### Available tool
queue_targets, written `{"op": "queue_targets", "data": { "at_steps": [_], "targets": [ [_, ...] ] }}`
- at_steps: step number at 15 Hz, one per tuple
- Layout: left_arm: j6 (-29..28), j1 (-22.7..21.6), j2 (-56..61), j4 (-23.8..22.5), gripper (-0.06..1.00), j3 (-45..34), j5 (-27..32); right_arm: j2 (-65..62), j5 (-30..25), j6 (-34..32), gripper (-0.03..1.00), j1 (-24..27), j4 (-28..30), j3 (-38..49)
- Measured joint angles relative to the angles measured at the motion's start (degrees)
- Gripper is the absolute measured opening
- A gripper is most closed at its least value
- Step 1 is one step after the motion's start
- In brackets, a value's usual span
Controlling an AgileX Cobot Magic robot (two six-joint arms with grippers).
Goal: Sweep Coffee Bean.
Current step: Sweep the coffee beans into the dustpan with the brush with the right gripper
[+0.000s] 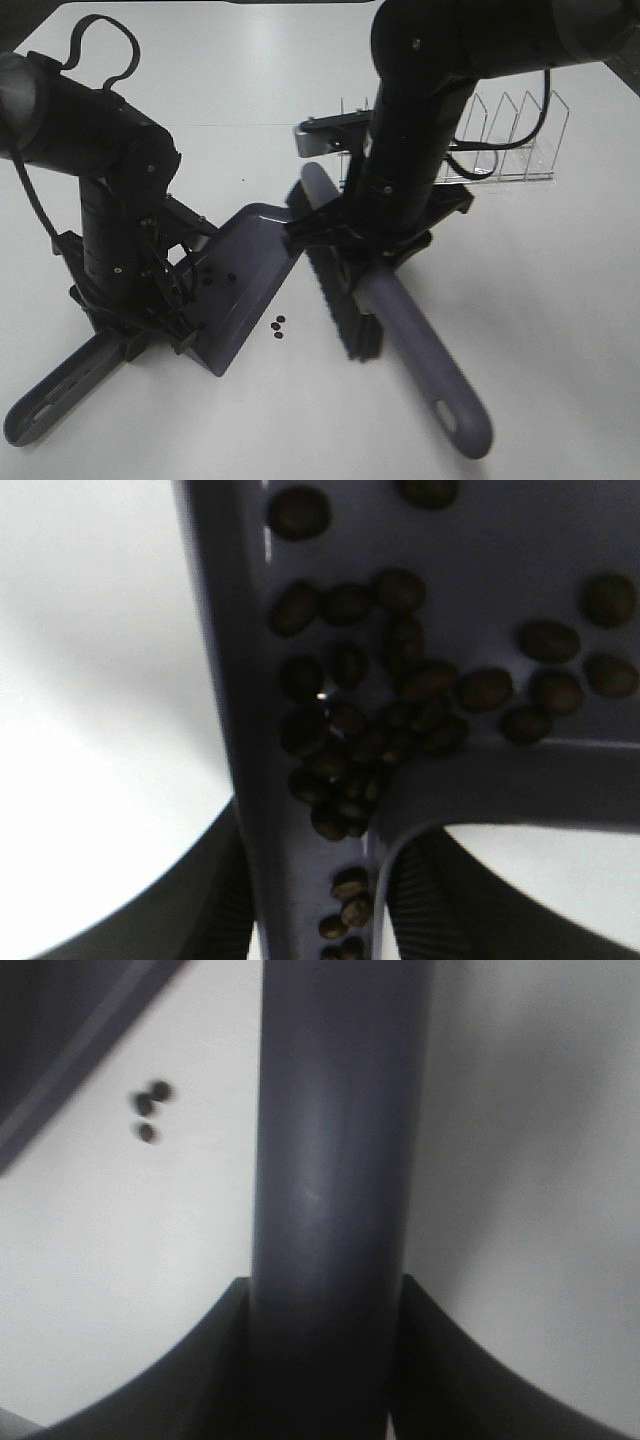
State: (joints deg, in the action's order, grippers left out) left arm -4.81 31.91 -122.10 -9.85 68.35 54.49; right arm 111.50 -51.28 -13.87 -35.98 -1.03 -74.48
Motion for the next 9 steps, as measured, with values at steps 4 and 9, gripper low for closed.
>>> {"op": "queue_targets", "data": {
  "at_steps": [4,9],
  "targets": [
    [1.4,-0.2,0.0,3.4,0.33,-0.1,1.3,2.9,8.7,0.9,0.35,-3.3,-6.5,0.0],
    [1.9,-0.3,0.0,5.2,0.33,-0.1,1.7,4.8,19.9,1.9,0.35,-3.1,-12.3,-0.1]
  ]
}}
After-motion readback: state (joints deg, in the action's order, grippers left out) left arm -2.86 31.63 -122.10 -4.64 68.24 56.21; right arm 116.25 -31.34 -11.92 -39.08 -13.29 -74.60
